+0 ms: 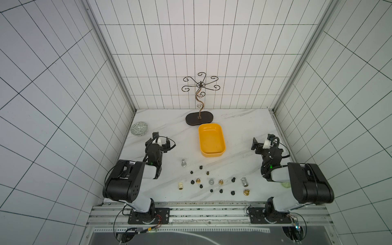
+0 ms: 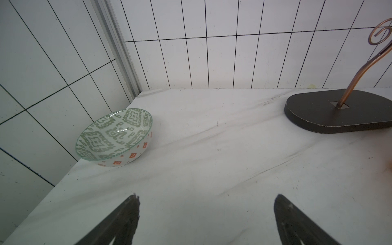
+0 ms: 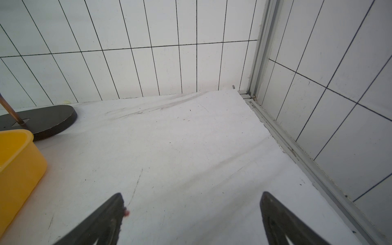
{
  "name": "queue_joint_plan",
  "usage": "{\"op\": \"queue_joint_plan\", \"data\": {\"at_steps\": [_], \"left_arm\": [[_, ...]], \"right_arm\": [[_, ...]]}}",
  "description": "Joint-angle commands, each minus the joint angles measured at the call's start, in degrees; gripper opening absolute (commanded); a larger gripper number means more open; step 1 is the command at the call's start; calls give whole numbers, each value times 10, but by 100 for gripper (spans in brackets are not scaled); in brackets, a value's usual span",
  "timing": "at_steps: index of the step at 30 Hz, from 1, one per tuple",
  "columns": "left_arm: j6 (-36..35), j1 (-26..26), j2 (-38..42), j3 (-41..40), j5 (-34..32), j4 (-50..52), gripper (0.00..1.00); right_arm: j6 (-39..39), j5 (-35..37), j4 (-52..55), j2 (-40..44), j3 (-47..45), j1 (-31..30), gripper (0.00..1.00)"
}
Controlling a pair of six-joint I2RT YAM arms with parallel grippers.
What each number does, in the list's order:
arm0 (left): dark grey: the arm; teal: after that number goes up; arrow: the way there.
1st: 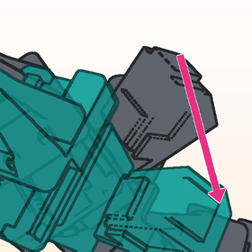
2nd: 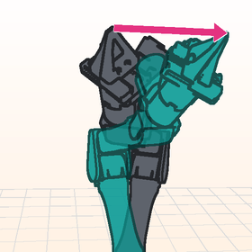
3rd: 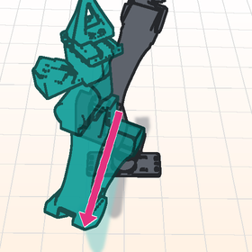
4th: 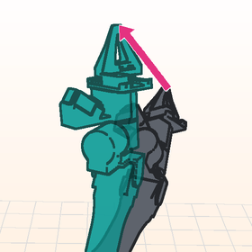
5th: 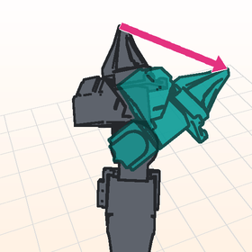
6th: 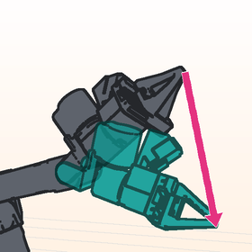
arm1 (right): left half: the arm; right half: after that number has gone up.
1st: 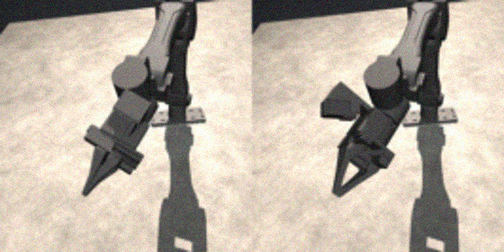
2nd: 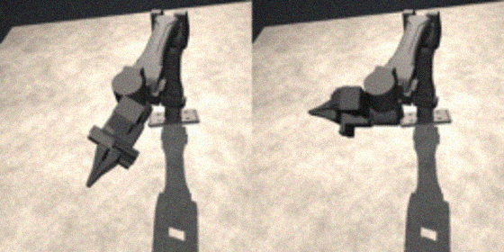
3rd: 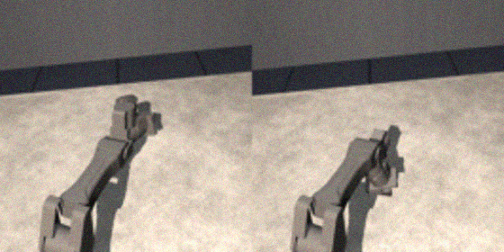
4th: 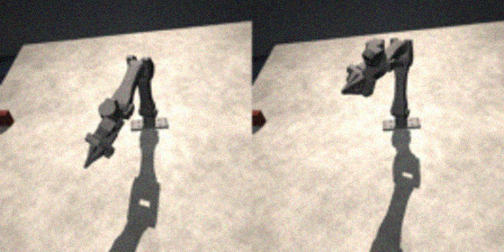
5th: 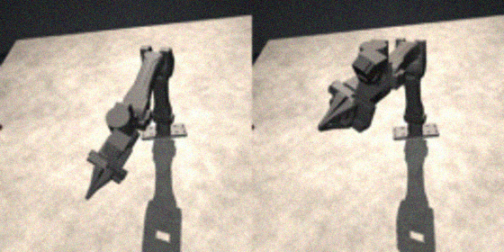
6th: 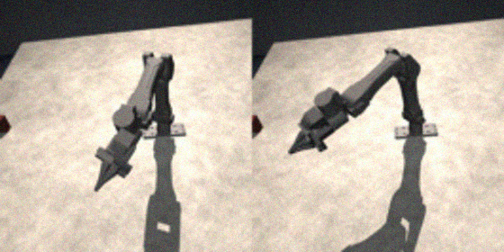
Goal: Put the chess pieces into the storage box
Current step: Pick up the chess piece at the center of the board.
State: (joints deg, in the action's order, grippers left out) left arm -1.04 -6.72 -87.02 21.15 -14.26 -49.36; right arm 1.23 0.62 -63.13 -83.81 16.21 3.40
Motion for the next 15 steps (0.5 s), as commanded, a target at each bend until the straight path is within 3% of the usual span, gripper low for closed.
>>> {"op": "queue_joint_plan", "data": {"at_steps": [1, 3, 7, 15], "left_arm": [[39, -7, 103, 70, -20, 189, 97], [64, -9, 157, 95, 14, 285, 97], [104, -15, 242, 101, 76, 358, 98], [217, -24, 344, 85, 113, 493, 98]], "right_arm": [[-7, -41, 184, 87, 76, 2, 99], [-8, -62, 266, 128, 115, -9, 99], [-7, -116, 408, 184, 192, -56, 99], [-7, -195, 578, 165, 289, -250, 99]]}}
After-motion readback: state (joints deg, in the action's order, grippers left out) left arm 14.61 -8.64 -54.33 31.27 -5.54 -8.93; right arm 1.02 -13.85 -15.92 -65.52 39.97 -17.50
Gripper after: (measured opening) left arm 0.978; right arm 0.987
